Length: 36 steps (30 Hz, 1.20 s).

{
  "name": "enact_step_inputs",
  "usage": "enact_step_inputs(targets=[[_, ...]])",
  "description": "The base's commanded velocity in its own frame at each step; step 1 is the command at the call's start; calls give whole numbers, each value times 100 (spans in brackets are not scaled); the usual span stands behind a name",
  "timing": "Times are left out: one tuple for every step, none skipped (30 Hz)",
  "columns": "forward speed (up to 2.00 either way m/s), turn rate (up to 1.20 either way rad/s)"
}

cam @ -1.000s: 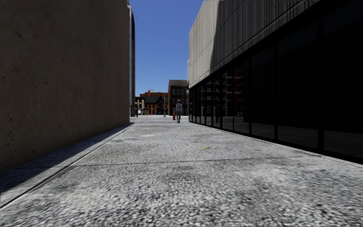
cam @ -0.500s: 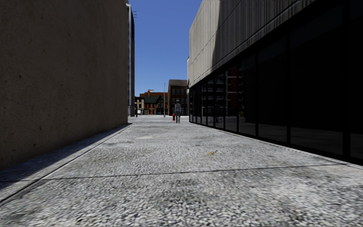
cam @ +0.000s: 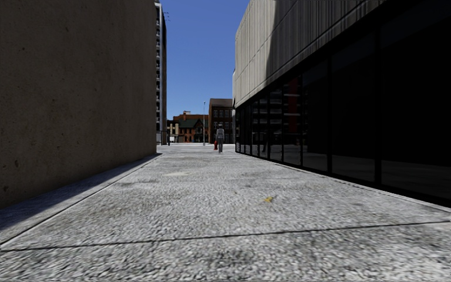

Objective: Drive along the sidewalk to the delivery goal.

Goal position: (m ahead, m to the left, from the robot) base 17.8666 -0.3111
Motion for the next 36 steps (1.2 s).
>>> enact_step_inputs(targets=[[111, 0], [111, 0], [111, 0], [111, 0], [111, 0], [111, 0], [111, 0], [111, 0], [111, 0], [111, 0], [111, 0], [111, 0], [111, 0], [111, 0], [111, 0], [111, 0], [111, 0], [111, 0], [110, 0], [110, 0], [110, 0], [110, 0], [110, 0], [110, 0], [110, 0], [110, 0], [110, 0], [110, 0], [110, 0], [110, 0], [110, 0], [110, 0], [110, 0], [110, 0], [110, 0], [110, 0]])
